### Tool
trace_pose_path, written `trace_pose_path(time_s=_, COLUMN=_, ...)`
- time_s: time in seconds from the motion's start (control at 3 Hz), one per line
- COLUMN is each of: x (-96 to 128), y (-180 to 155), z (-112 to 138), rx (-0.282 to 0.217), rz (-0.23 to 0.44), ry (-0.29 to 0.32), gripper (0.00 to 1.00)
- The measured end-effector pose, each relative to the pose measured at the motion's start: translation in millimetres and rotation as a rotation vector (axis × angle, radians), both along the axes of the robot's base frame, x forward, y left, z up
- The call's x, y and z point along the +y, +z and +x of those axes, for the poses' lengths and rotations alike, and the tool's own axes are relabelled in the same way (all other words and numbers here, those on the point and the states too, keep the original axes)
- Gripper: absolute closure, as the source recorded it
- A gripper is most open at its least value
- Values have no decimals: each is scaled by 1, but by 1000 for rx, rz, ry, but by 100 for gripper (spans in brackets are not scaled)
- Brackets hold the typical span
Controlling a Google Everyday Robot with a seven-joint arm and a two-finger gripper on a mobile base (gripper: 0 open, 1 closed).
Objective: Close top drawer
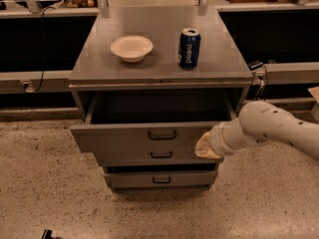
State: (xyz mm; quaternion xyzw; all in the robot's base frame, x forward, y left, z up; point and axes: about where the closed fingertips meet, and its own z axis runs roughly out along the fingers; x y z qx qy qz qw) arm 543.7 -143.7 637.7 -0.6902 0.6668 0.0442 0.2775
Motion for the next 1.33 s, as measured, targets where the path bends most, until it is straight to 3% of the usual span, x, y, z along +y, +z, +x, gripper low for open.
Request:
trace_pose_path(time_s=0.33, x=0, y=0, z=0, rx=0, rz=0, ry=0, gripper=100)
trace_pose_path(time_s=0.67, x=-4, y=-2, z=17, rx=0, rz=-25, ry=-4, gripper=100)
trace_pose_path(time_s=1.0, x=-17, y=-3, z=54, rx=-20, rz=-18, ry=-32, gripper=100)
trace_pose_path(time_s=1.33, x=-17, y=-3, z=54, rx=-20, rz=-18, ry=-32, gripper=100)
